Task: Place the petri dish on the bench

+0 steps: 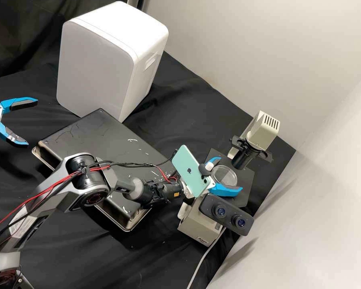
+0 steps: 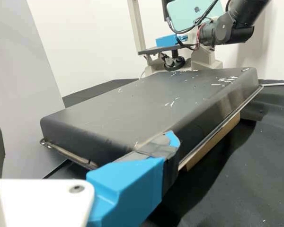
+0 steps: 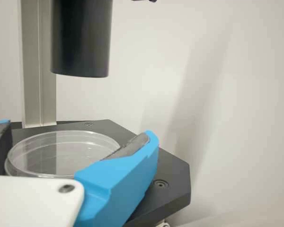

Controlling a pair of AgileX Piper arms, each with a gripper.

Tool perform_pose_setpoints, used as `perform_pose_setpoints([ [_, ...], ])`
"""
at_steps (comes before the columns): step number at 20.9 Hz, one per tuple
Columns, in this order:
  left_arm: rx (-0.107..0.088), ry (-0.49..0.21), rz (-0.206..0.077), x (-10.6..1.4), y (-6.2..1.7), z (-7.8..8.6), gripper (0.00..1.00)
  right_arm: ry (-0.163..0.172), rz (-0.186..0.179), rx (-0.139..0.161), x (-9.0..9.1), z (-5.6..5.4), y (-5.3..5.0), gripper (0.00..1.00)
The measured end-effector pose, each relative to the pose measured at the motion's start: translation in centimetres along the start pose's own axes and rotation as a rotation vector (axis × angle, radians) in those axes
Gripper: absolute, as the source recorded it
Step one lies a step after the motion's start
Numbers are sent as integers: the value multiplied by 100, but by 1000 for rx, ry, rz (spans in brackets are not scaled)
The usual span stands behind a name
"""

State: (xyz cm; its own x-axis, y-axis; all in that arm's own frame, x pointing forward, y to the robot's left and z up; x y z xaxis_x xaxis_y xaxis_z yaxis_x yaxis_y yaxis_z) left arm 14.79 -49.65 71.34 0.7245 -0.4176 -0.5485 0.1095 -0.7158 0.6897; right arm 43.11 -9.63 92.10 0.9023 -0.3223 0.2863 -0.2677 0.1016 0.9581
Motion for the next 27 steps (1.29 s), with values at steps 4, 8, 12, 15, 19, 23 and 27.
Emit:
perform_pose_setpoints([
  [4,0,0,0,0,0,0,100,0,0,4,0,0,0,0],
  [8,0,0,0,0,0,0,100,0,0,12,0,0,0,0],
  [12,0,0,0,0,0,0,100,0,0,19,0,0,0,0],
  [15,0,0,0,0,0,0,100,0,0,26,0,0,0,0],
  [19,0,0,0,0,0,0,100,3,-2,31,0,-3,-2,0],
  [23,0,-2,8,23,19,-3,100,18,-7,43,-94,14,-26,0],
  [27,-20,-2,8,22,18,-5,100,37,-42,38,-257,-41,-31,0],
])
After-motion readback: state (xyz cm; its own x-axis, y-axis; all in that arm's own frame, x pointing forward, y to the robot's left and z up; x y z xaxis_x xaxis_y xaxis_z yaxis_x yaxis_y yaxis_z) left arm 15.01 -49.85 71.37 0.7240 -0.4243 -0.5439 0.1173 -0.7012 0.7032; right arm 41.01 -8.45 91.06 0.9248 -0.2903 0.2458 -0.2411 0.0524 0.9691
